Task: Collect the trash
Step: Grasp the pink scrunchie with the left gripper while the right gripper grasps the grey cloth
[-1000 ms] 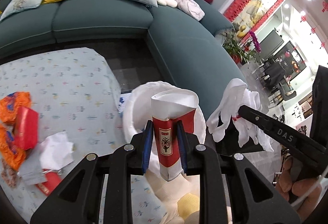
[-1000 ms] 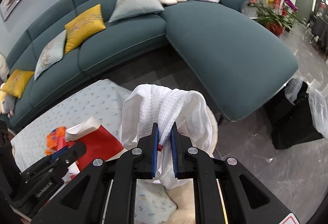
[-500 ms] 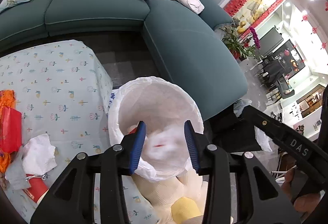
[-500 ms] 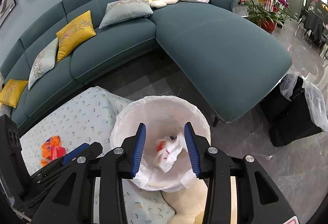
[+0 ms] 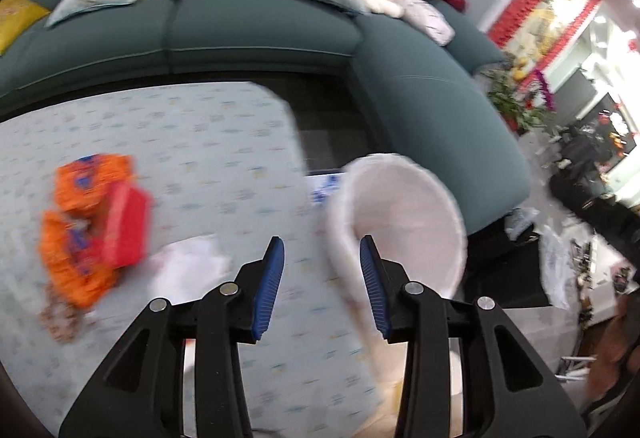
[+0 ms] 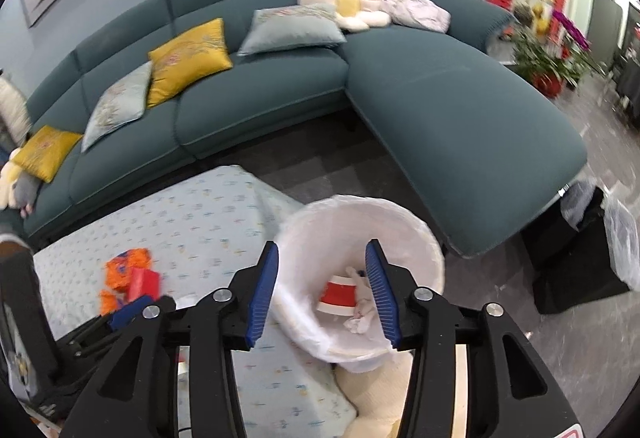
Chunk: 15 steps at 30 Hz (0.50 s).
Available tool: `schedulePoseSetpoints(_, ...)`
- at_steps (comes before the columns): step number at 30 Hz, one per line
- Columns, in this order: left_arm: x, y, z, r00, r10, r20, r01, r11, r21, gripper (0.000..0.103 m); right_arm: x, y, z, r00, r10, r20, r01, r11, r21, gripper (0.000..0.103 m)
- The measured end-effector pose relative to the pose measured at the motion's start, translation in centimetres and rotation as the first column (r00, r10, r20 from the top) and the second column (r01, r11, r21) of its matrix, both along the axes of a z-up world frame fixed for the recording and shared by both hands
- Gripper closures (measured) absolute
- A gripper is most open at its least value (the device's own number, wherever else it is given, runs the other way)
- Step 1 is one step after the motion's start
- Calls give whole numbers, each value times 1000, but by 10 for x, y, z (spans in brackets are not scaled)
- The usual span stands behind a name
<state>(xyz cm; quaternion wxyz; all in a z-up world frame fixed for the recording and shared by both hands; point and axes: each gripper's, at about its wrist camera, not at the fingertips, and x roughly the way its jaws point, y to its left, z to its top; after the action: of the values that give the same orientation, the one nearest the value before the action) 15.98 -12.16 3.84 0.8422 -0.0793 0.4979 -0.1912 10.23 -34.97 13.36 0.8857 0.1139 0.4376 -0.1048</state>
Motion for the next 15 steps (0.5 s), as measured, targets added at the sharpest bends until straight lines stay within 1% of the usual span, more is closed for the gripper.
schedulePoseSetpoints(2,-6,27,-1,1000,29,-8,-29,999,32,54,-1,22,9,999,33,17,-33,999,-14,56)
schedulePoseSetpoints(4,-15,60,1,997,75,7,-75,995,59,49,-1,43,15,997,65,33,-64,997,-32,53)
schedulePoseSetpoints(7,-23,103,-1,992,129,6,-129,988,81,47,-3,79,14,993,109,53,-109,994,-3,51)
schedulePoseSetpoints(9,-28,137,-7,985,173,-10,-171,980,106,47,-4,102,6,989,138,55,-139,990,19,51)
schedulePoseSetpoints(11,-33,167,-15,974,226,-14,-223,966,129,41,-3,126,-8,985,168,41,-170,985,42,51)
schedulePoseSetpoints(13,-38,195,-25,964,266,-19,-260,953,157,40,-1,151,-27,981,194,21,-195,978,77,51)
schedulePoseSetpoints(15,-38,213,-36,957,290,-31,-280,943,181,40,-1,170,-43,978,209,11,-209,973,96,51)
